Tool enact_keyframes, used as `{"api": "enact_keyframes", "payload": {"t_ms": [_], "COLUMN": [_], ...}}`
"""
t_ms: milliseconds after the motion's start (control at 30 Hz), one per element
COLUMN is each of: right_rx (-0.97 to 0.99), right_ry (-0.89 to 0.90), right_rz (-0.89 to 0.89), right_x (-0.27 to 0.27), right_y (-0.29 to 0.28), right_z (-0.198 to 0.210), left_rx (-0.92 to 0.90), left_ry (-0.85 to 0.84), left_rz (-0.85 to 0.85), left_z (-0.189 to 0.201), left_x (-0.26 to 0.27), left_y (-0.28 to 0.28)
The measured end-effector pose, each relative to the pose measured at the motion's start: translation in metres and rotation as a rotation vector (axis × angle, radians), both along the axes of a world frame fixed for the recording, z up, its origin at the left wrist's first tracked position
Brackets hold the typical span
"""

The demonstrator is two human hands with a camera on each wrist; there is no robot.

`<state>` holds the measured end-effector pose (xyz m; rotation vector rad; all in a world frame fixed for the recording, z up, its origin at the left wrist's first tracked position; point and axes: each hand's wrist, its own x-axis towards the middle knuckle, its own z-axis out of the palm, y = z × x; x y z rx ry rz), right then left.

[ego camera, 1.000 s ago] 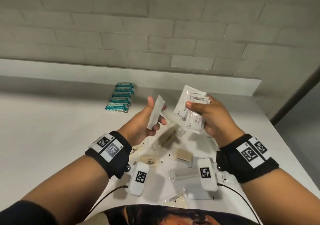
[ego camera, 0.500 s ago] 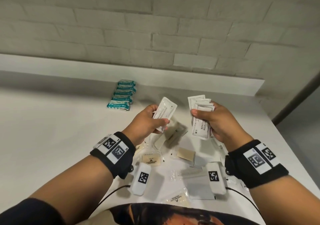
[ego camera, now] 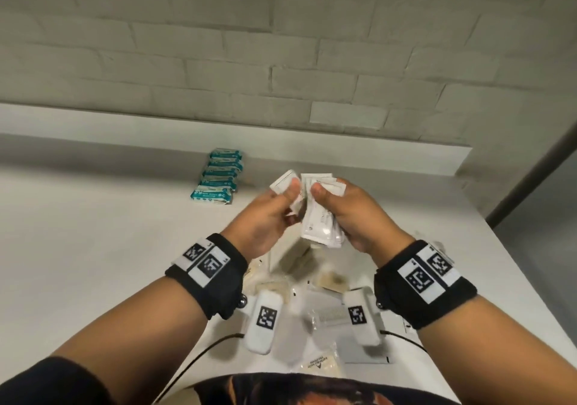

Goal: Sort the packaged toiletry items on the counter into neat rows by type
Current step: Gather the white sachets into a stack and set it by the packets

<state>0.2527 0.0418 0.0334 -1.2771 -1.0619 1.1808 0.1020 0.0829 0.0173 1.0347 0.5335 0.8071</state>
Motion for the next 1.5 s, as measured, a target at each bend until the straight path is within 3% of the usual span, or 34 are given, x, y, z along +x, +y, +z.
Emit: {"api": "enact_keyframes", "payload": {"t_ms": [100, 167, 300, 367, 467, 633, 767, 833, 933, 1000, 1067, 1500], "right_rx": [-0.078, -0.166, -0.279, -0.260, -0.139, 0.072, 0.048, 0.075, 0.196, 0.191, 0.189, 0.288], "right_ry": [0.001, 0.112, 0.175, 0.113, 0.051, -0.195, -0.675, -0.764, -0.739, -0.895, -1.072, -1.032], "right_rz": [0.027, 0.059, 0.307, 0.291, 0.105, -0.008, -0.082, -0.120, 0.072, 0.263, 0.336, 0.318], "right_x": [-0.023, -0.027, -0.009, -0.004, -0.007, -0.011, -0.010, -0.009, -0.007, -0.010, -0.014, -0.007], "right_y": [0.003, 0.003, -0.003, -0.004, -0.002, -0.003, 0.003, -0.001, -0.015, -0.020, -0.020, -0.021], "right_z": [-0.001, 0.002, 0.003, 0.002, 0.004, 0.008, 0.006, 0.007, 0.009, 0.011, 0.014, 0.018], "left_rx": [-0.104, -0.146, -0.138, -0.163, -0.155, -0.117, -0.125, -0.168, -0.233, -0.225, -0.220, -0.278], "left_ry": [-0.004, -0.005, 0.095, 0.058, 0.003, 0.045, 0.076, 0.065, 0.068, 0.106, 0.056, -0.062], "left_rz": [-0.017, 0.029, 0.118, 0.128, 0.069, -0.065, -0.015, 0.045, 0.049, -0.073, -0.186, -0.208], "left_z": [-0.001, 0.000, -0.007, -0.008, -0.008, -0.006, -0.011, -0.012, -0.006, -0.001, 0.002, 0.004], "left_x": [0.012, 0.013, 0.009, 0.008, 0.009, 0.011, 0.011, 0.011, 0.008, 0.008, 0.011, 0.002], "left_y": [-0.008, -0.005, 0.001, -0.002, -0.003, -0.001, 0.000, 0.002, 0.004, 0.003, -0.001, -0.005]}}
